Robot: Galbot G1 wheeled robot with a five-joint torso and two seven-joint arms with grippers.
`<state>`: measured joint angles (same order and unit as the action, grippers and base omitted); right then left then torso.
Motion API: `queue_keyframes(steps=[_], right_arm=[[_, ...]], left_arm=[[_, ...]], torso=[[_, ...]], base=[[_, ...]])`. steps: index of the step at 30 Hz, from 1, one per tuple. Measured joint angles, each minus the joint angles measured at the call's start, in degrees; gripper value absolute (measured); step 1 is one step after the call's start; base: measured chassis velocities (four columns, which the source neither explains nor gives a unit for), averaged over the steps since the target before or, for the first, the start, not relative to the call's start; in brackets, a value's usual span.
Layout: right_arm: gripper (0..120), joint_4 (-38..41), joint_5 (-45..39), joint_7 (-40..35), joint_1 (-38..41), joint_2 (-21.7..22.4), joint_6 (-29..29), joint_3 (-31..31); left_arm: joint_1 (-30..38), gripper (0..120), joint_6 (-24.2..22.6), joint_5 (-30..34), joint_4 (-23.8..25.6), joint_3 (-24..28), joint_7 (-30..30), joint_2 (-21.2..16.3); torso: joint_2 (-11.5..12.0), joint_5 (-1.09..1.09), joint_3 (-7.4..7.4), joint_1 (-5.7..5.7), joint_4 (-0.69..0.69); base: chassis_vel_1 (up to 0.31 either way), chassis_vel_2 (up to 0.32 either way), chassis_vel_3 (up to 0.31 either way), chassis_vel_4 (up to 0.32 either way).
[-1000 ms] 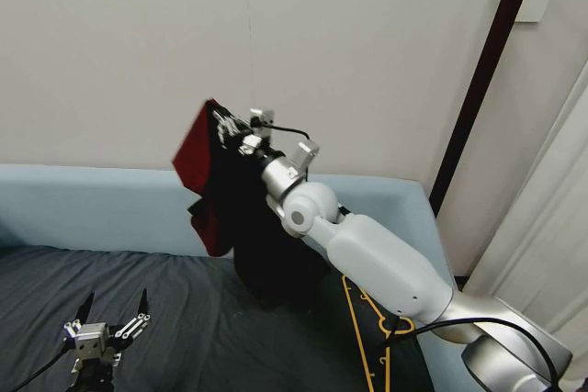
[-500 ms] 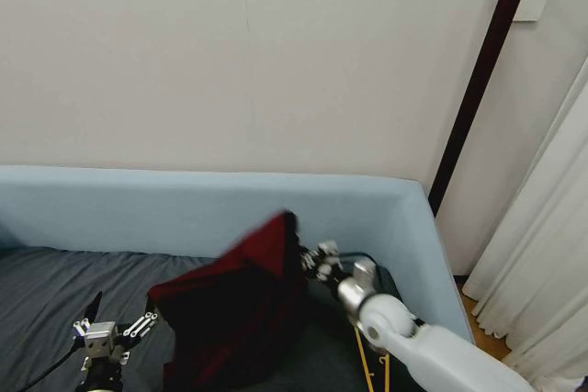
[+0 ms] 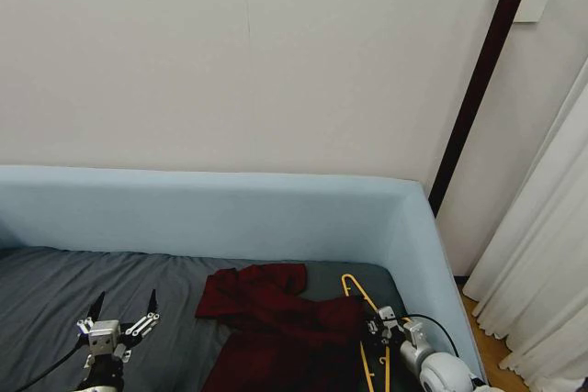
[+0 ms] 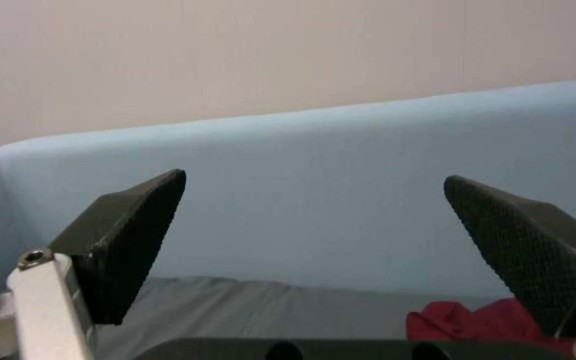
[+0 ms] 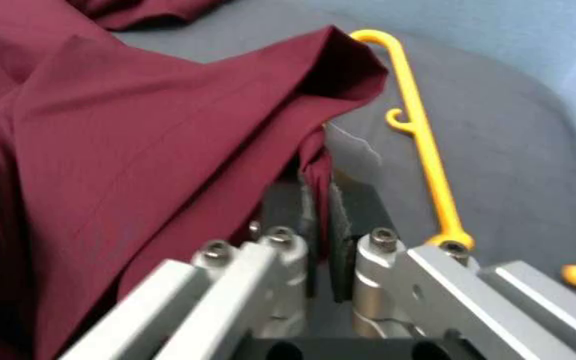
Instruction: Pick up the clothes from the sofa and hang them on the clothes hanger.
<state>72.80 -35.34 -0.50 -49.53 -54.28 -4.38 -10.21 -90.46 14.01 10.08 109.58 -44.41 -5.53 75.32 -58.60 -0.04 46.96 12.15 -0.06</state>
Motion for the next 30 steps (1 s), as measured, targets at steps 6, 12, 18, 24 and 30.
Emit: queue_keyframes(steps=[6,12,18,24,30], right_arm=[[35,8.0,0.3,-21.6,-0.1,0.0,-10.6,-0.6],[53,13.9,-3.4,-20.0,-0.9,1.4,-6.3,0.4],[77,17.6,-18.1,-8.5,-2.3,1.3,-7.0,1.0],[98,12.6,-15.9,10.1,-6.3,1.6,-4.4,4.5],[100,12.1,-7.7,11.4,-10.9,2.9,1.6,6.4]], left_arm=[[0.1,100,0.7,0.4,-1.3,-0.3,0.5,-1.5],[0.0,100,1.3,0.5,-1.6,-0.6,0.8,-2.1],[-0.3,100,2.8,2.2,-1.2,-1.0,2.1,-2.4],[-0.5,100,4.5,4.0,-0.1,-1.0,4.0,-2.7],[-0.2,100,4.4,3.5,0.8,-0.2,4.3,-2.1]], torso=[[0.0,-0.02,0.0,0.0,0.0],[0.0,-0.02,0.0,0.0,-0.01],[0.0,-0.01,0.0,0.0,0.01],[0.0,0.0,0.0,0.0,-0.02],[0.0,0.0,0.0,0.0,-0.02]], base=[[0.0,0.0,0.0,0.0],[0.0,0.0,0.0,0.0],[0.0,0.0,0.0,0.0],[0.0,0.0,0.0,0.0],[0.0,0.0,0.0,0.0]])
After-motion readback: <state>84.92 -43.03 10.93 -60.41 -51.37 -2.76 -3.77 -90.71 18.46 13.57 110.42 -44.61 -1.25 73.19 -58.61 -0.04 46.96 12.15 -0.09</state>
